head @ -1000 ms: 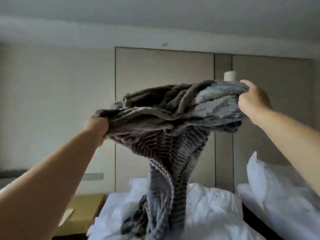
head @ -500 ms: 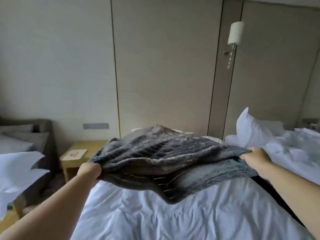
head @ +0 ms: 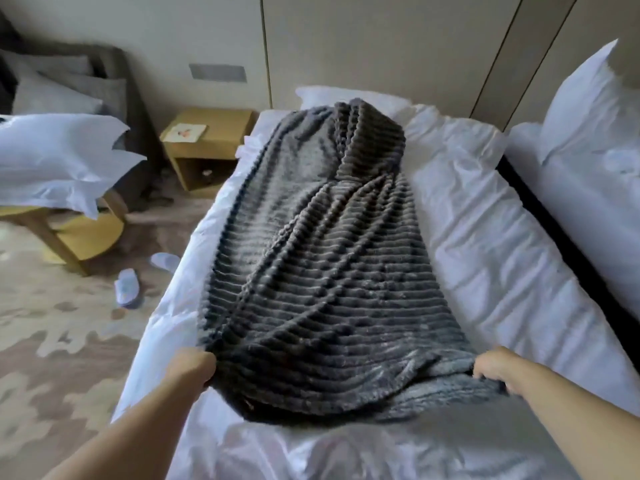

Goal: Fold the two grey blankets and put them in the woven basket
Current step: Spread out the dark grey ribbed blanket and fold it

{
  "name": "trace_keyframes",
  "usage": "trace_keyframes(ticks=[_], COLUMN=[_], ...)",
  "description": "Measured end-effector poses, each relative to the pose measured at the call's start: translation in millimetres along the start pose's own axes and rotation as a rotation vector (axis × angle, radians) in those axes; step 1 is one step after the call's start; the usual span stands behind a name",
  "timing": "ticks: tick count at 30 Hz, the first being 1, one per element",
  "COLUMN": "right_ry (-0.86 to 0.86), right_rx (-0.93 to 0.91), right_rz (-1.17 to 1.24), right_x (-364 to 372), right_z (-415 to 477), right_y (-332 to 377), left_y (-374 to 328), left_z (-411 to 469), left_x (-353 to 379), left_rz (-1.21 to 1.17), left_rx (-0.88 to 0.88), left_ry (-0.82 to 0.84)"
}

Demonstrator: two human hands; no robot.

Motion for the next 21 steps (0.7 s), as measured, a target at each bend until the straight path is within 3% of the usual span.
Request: trace_keyframes(ticks=[3, 7, 10, 17, 21], right_ry=[-0.045, -0.385, -0.436, -0.317, -0.138], right_rx=[-0.049, -0.366, -0.524, -0.312, -0.224], right_rz=[0.079, 0.305, 0.256, -0.028, -0.403], right_x=[-16, -55, -57, 31, 85], right_z=[0, -31, -57, -83, -100], right_y=[2, 13, 6, -107, -172], left_y=[-8, -37, -38, 67, 150], left_z=[-30, -59, -78, -106, -121], left_x=[4, -7, -23, -50, -60], left_rz=[-0.016, -0.081, -0.043, 0.182, 0.423], left_rx=[0.079, 0.262, 0.36, 0.254, 0.227], left_ry=[-0.019, -0.116, -0.184, -0.075, -0.019])
Point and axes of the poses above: each hand's wrist, its own z-axis towards the middle knuckle, its own x-axis out of the palm, y = z × x, the point moved 2 cm from there along z, towards the middle knuckle, and after that the axes turned 1 degree about -z, right-handed, at the moved point
